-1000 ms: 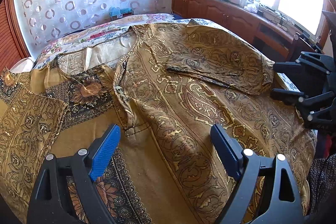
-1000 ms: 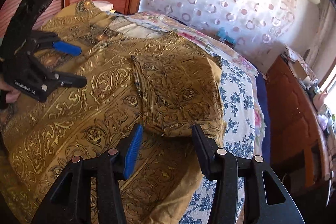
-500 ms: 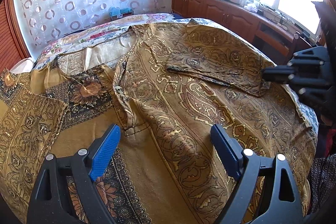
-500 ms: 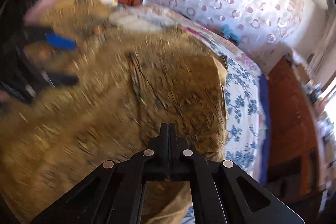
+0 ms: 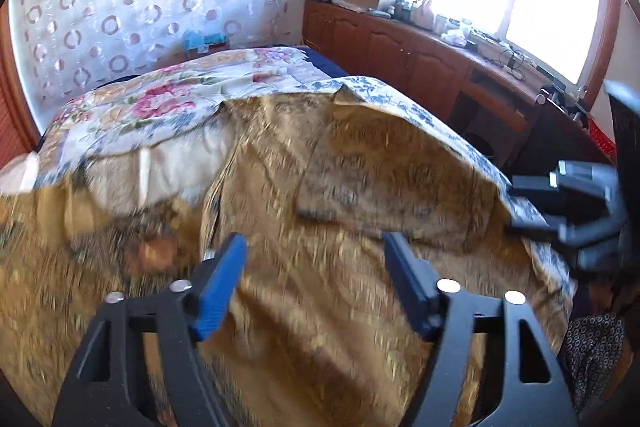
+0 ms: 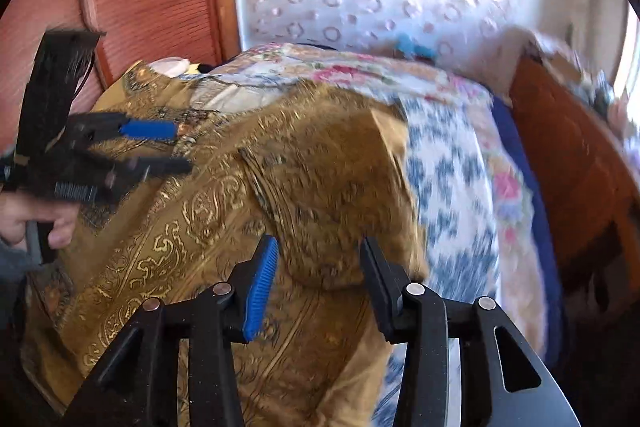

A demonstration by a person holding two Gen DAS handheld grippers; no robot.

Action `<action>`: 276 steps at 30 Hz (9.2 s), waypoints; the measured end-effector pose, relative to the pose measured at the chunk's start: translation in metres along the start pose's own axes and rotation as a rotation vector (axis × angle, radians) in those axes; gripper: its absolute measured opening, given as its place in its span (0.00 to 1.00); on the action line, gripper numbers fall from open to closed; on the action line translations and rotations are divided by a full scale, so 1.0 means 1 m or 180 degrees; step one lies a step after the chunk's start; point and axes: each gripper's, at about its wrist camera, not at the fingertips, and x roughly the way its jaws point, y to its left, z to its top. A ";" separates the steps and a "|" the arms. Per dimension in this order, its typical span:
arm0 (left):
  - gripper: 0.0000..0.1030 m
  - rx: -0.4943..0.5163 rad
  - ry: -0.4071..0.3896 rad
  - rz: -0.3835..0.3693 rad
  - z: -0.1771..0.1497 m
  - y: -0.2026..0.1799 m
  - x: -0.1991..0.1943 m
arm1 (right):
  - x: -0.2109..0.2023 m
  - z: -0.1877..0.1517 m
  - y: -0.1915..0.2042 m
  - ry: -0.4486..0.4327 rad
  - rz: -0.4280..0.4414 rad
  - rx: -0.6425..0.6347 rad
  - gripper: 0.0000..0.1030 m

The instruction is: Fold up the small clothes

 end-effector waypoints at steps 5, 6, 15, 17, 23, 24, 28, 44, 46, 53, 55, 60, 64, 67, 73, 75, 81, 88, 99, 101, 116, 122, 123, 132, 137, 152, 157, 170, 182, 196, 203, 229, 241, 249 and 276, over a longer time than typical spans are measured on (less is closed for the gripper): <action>0.62 0.0022 0.0304 -0.0002 0.022 0.002 0.041 | 0.003 -0.019 -0.011 0.0120 0.0164 0.0487 0.44; 0.62 0.0024 0.0365 0.0016 0.024 0.003 0.050 | 0.004 -0.022 -0.012 0.0139 0.0175 0.0569 0.44; 0.55 0.0150 0.0452 0.0102 0.021 0.000 0.067 | 0.028 -0.008 -0.017 0.0163 0.0166 0.0795 0.42; 0.40 0.0255 0.0423 0.0126 0.019 -0.004 0.065 | 0.033 -0.006 -0.017 0.0142 0.0136 0.0780 0.28; 0.08 0.0376 0.0365 0.0131 0.020 -0.012 0.059 | 0.041 -0.004 -0.019 0.0042 0.0270 0.0765 0.05; 0.07 0.0370 0.0305 0.0119 0.021 -0.011 0.052 | 0.038 -0.003 -0.019 0.0000 0.0293 0.0755 0.05; 0.06 0.0229 0.0045 0.0048 0.031 0.000 0.020 | 0.015 0.001 -0.013 -0.0250 0.0459 0.0670 0.05; 0.08 0.0205 0.0092 0.0299 0.009 0.038 -0.012 | -0.005 -0.025 0.000 -0.0079 0.0274 0.0205 0.38; 0.12 0.0172 0.0111 0.0268 0.008 0.040 -0.012 | -0.005 -0.022 -0.011 -0.0070 0.0182 0.0241 0.38; 0.69 0.0090 0.0018 0.0316 0.003 0.062 -0.030 | 0.031 0.012 -0.029 0.0002 0.0091 0.0323 0.38; 0.75 0.0033 0.0008 0.0297 0.001 0.073 -0.035 | 0.046 0.022 -0.029 0.0056 0.0114 0.0305 0.38; 0.75 -0.0083 0.0055 0.0292 -0.005 0.114 -0.050 | 0.079 0.049 -0.029 0.0141 0.0077 0.0185 0.38; 0.75 -0.0081 0.0070 0.0637 -0.011 0.150 -0.066 | 0.097 0.066 -0.033 0.0188 0.0085 0.0120 0.38; 0.75 -0.0156 0.0052 0.0846 -0.014 0.181 -0.075 | 0.111 0.077 -0.034 0.0281 0.0098 0.0008 0.38; 0.75 -0.0318 0.0136 0.1056 -0.016 0.229 -0.070 | 0.134 0.103 -0.039 0.0297 0.0090 -0.0059 0.38; 0.75 -0.0349 0.0192 0.1131 -0.017 0.241 -0.065 | 0.145 0.112 -0.041 0.0312 0.0101 -0.0048 0.38; 0.59 -0.0502 0.0195 0.1034 -0.025 0.264 -0.058 | 0.178 0.132 -0.044 0.0347 0.0136 -0.0084 0.38; 0.20 -0.0500 0.0108 0.0981 -0.026 0.263 -0.062 | 0.206 0.141 -0.043 0.0384 0.0093 -0.0099 0.38; 0.17 -0.0472 0.0223 0.1136 -0.026 0.266 -0.055 | 0.220 0.148 -0.047 0.0347 0.0008 0.0053 0.38; 0.16 -0.0487 0.0221 0.1152 -0.025 0.266 -0.054 | 0.221 0.147 -0.043 0.0339 -0.0032 -0.0086 0.38; 0.04 -0.0277 -0.0442 0.0956 -0.025 0.198 -0.142 | 0.144 0.137 -0.035 -0.0165 0.0357 -0.0006 0.03; 0.04 -0.0281 -0.0689 0.0934 -0.065 0.168 -0.202 | 0.062 0.094 -0.029 -0.0444 0.0529 -0.0004 0.03; 0.04 -0.0280 -0.0710 0.0927 -0.078 0.162 -0.214 | 0.048 0.083 -0.027 -0.0468 0.0540 -0.0020 0.03; 0.04 -0.0574 -0.0711 0.0839 -0.181 0.108 -0.264 | -0.045 -0.033 -0.024 -0.0376 0.0654 -0.0016 0.03; 0.04 -0.0827 -0.0690 0.0778 -0.223 0.091 -0.275 | -0.066 -0.080 -0.023 -0.0036 0.0675 -0.0116 0.03; 0.07 -0.0874 -0.0722 0.0871 -0.236 0.087 -0.315 | -0.099 -0.103 -0.001 0.0267 0.0652 -0.0252 0.03; 0.18 -0.0786 -0.0763 0.1009 -0.230 0.083 -0.324 | -0.109 -0.091 -0.001 0.0223 0.0497 -0.0287 0.08; 0.70 -0.0884 -0.0656 0.0965 -0.230 0.101 -0.290 | -0.117 -0.082 0.005 0.0043 0.0351 -0.0325 0.21; 0.70 -0.0981 -0.0765 0.1082 -0.220 0.121 -0.268 | -0.076 -0.072 0.001 0.0040 0.0203 -0.0325 0.44; 0.70 -0.0936 -0.0341 0.1205 -0.201 0.173 -0.195 | 0.004 -0.055 -0.030 0.0042 0.0007 0.0015 0.51; 0.70 -0.1144 -0.0035 0.1297 -0.215 0.195 -0.175 | 0.034 -0.050 -0.041 0.0146 -0.0018 0.0181 0.52; 0.57 -0.1012 0.0042 0.1182 -0.212 0.199 -0.162 | 0.049 -0.067 -0.045 0.0115 0.0100 0.0343 0.50; 0.08 -0.0937 -0.0099 0.0992 -0.209 0.178 -0.175 | 0.038 -0.071 -0.040 0.0094 0.0334 0.0339 0.10; 0.07 -0.0968 -0.0820 0.0953 -0.212 0.142 -0.254 | -0.030 -0.075 -0.050 -0.0370 0.0647 0.0506 0.08; 0.06 -0.0213 -0.1956 0.1298 -0.020 0.120 -0.371 | -0.236 0.042 -0.054 -0.1763 0.0045 -0.0223 0.08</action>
